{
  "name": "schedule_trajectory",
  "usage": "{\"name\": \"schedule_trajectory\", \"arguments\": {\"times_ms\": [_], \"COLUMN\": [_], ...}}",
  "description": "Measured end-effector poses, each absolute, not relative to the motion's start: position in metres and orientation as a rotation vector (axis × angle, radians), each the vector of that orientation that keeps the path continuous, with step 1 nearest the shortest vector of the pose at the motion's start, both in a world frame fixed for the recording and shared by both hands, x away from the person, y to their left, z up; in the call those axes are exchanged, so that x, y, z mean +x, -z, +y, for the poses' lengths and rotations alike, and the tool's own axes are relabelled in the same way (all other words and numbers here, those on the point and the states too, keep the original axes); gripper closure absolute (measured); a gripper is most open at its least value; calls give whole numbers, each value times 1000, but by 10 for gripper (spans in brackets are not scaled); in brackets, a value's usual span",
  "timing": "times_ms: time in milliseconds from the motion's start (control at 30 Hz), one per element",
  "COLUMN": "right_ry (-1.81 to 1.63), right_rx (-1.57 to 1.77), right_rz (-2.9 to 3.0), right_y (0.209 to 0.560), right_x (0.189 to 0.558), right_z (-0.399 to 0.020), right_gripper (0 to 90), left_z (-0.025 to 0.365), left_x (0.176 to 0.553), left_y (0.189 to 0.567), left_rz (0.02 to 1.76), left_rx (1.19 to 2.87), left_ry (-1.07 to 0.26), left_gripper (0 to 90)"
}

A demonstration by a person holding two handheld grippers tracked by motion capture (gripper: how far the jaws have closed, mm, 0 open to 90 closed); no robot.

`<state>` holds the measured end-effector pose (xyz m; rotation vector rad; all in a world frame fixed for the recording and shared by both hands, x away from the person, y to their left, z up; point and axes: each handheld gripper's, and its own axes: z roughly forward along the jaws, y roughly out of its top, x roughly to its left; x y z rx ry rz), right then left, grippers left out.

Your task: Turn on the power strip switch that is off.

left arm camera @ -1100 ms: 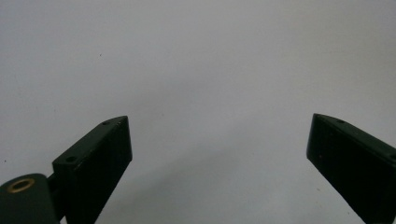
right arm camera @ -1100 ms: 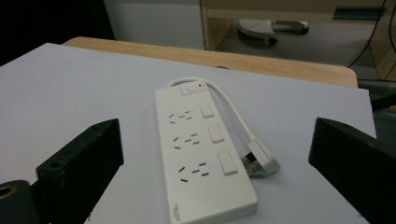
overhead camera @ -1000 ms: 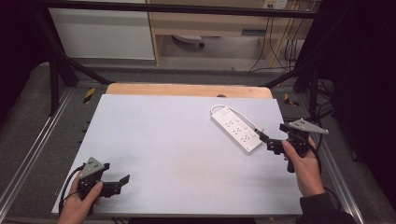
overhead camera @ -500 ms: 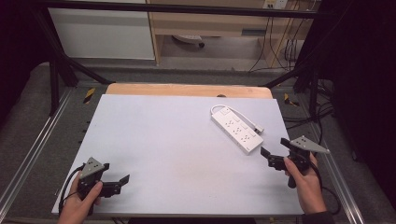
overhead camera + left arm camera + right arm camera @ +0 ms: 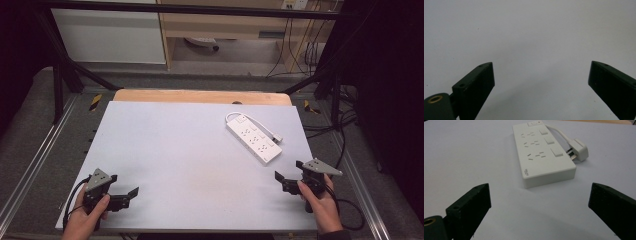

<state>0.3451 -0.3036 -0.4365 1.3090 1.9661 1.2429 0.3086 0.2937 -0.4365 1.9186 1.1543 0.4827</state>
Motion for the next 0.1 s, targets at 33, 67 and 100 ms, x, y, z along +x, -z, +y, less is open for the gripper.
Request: {"name": "schedule_trajectory", "arguments": {"times_ms": [33,67,100], "right_ry": [-1243,-1231,-1219], "right_rx": [1315,1315,1323], "right_rz": [1970,1974,1975], "right_y": [438,439,440], "right_x": [344,345,345], "right_z": [-304,-304,-304], "right_gripper": [46,45,46], "left_z": [294,293,293], "left_x": [309,309,309], "left_y": [436,437,437], "left_rz": [1153,1153,1153], "left_rx": [1920,1917,1918], "left_ry": [-483,-483,-483], "left_gripper": [68,68,67]}}
